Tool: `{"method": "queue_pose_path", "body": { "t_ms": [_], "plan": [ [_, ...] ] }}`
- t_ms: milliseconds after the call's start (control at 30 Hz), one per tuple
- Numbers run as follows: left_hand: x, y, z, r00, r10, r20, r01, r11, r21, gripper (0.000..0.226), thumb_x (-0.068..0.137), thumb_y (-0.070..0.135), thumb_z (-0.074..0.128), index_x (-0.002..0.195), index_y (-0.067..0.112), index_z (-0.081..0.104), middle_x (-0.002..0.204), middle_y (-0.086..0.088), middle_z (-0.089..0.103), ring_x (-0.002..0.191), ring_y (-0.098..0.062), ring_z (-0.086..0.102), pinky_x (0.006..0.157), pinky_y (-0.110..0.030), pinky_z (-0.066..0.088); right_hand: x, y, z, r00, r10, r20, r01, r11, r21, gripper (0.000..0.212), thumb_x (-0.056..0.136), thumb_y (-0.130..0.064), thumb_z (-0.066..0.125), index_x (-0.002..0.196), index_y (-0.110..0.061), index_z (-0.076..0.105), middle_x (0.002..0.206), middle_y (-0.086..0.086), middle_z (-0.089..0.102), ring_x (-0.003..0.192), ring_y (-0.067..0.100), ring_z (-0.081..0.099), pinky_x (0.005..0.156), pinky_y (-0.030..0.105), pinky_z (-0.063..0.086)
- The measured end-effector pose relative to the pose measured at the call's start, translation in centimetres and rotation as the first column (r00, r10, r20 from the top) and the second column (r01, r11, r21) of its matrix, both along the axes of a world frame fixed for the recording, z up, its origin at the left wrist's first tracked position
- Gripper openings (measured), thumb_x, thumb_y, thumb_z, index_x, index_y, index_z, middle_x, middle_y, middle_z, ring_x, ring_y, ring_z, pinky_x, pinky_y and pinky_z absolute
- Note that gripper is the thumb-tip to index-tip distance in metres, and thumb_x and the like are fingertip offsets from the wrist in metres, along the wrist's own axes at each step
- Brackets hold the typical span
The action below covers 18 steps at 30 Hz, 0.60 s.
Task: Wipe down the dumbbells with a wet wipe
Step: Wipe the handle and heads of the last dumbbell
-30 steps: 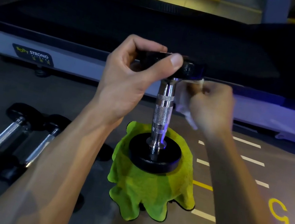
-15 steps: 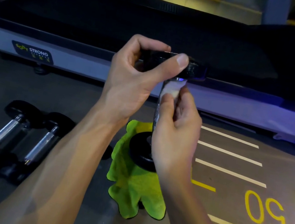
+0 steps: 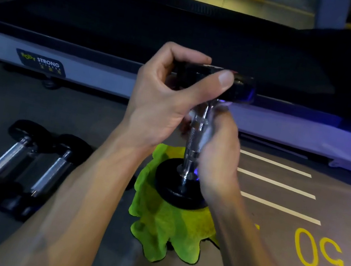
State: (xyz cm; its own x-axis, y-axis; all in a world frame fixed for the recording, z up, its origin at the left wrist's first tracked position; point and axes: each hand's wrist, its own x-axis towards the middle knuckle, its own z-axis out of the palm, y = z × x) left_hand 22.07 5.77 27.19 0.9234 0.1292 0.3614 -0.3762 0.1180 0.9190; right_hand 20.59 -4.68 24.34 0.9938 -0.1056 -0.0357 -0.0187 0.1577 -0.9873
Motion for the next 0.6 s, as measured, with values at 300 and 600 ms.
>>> {"method": "queue_pose_path", "body": {
  "t_ms": [300,600],
  "plan": [
    [0.2,-1.2,0.2,0.982,0.191,-0.009,-0.188,0.975,0.121,0.05,0.071,0.042,0.095,0.102,0.011,0.071,0.099,-0.013,0.075,0.094,-0.031,0.074,0.082,-0.049,0.062,-0.1,-0.7,0.2,0.966,-0.026,0.256,0.184,0.764,-0.619,0.025,0.107,-0.036,0.045,0.097,-0.014,0.053,0.081,0.001,0.073,0.08,0.031,0.068,0.063,0.041,0.042],
    [1.1,-1.4,0.7,0.986,0.158,-0.053,-0.151,0.981,0.118,0.047,0.07,0.039,0.097,0.098,0.012,0.07,0.085,0.004,0.073,0.078,-0.007,0.066,0.075,-0.029,0.057,-0.5,-4.1,-0.3,0.963,-0.174,0.207,0.242,0.898,-0.368,0.044,0.109,-0.035,0.049,0.071,-0.014,0.055,0.08,0.005,0.054,0.061,0.006,0.048,0.063,0.027,0.039]
  ]
}}
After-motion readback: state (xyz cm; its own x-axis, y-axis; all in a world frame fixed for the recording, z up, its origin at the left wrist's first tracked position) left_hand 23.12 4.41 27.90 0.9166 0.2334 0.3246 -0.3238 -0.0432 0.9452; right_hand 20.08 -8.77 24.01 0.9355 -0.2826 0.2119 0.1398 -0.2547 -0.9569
